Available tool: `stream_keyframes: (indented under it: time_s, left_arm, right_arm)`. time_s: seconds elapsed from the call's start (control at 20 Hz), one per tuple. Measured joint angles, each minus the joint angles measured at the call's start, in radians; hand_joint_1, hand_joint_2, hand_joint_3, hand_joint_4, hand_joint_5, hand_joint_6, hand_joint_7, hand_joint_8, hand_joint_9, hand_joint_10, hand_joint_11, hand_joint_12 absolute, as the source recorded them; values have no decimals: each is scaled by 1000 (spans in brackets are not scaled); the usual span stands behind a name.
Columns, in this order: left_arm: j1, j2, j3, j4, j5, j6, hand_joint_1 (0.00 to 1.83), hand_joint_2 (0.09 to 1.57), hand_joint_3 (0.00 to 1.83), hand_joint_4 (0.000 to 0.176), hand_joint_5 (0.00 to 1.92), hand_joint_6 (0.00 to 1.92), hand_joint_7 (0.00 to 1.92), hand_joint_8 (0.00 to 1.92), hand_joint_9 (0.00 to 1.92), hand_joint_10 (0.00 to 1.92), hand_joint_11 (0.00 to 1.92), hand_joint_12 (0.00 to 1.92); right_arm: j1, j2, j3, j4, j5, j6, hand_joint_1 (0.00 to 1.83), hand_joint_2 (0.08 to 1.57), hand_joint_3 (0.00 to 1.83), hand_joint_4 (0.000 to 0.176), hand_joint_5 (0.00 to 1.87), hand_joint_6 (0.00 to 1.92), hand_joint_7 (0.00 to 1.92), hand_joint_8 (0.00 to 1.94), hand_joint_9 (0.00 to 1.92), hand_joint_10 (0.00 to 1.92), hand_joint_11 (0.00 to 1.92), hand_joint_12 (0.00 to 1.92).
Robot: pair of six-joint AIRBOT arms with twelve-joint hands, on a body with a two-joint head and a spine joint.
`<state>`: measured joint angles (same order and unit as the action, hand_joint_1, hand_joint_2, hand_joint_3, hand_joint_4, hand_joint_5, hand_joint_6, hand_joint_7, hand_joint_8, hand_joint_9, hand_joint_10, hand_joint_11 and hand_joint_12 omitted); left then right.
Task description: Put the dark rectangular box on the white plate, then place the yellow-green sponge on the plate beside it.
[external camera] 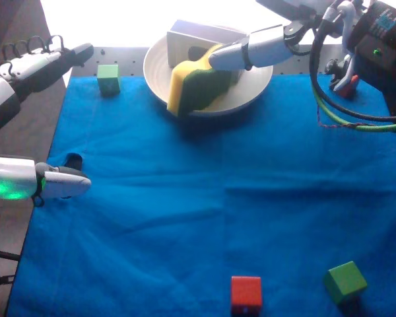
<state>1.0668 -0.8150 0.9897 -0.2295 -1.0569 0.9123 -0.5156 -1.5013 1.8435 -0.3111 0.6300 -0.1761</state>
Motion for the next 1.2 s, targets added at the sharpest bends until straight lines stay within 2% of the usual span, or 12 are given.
stream_keyframes:
  time_s: [0.1,0.15,0.2,0.3,0.35,0.55,0.65,0.75,1.0,1.1,1.15,1.2]
  left_arm:
    - [0,0,0,1,0,0,879,817,6,152,0,0,0,0,0,0,0,0]
    - [0,0,0,1,0,-1,866,815,5,151,0,0,0,0,0,0,0,0]
    - [0,0,0,0,0,-2,861,818,6,150,0,0,0,0,0,0,0,0]
    - [0,0,0,1,-2,-7,857,818,5,146,0,0,0,0,0,0,0,0]
    - [0,0,0,0,-3,-7,884,824,7,151,0,0,0,0,0,0,0,0]
    - [0,0,0,-6,-15,-7,872,807,0,143,0,0,0,0,0,0,0,0]
    - [0,2,-5,-10,-24,-8,869,817,3,142,0,0,0,0,0,0,0,0]
    - [0,2,-11,-6,-31,-8,841,822,5,148,0,0,0,0,0,0,0,0]
    - [26,22,-31,-4,-97,-47,737,825,6,176,0,0,0,0,0,0,0,0]
    - [35,35,-44,-5,-135,-48,661,822,4,129,0,0,0,0,0,0,5,2]
    - [40,42,-51,1,-164,-48,624,807,0,73,0,0,0,0,0,0,0,0]
    - [46,47,-60,-1,-187,-49,567,820,4,71,0,0,0,0,0,0,8,4]
  right_arm:
    - [0,0,-2,0,0,0,749,830,0,103,142,2,124,6,118,16,0,664]
    - [0,2,-10,3,-2,0,721,828,0,103,126,0,123,2,83,12,0,132]
    - [0,2,-13,1,-1,1,723,829,0,105,120,0,121,1,65,7,0,26]
    - [0,2,-26,2,0,1,765,821,0,93,132,5,100,0,9,0,0,0]
    - [0,8,-46,4,-2,1,766,810,0,119,141,7,95,0,31,11,19,9]
    - [-1,64,-91,27,48,2,718,829,3,142,99,0,69,0,7,1,46,30]
    - [-21,109,-120,77,113,2,726,828,2,114,96,0,39,0,17,5,23,23]
    - [-67,166,-180,120,181,2,695,804,0,150,85,0,22,0,0,0,0,0]
    - [-204,302,-341,225,406,2,676,820,2,176,47,0,11,3,0,0,0,0]
    - [-250,352,-397,263,481,-8,720,818,0,176,43,1,0,0,0,0,0,0]
    - [-286,391,-439,283,541,-40,787,838,8,176,47,3,0,0,0,0,0,0]
    - [-319,422,-473,303,579,-52,828,865,17,176,50,3,0,0,0,0,0,0]
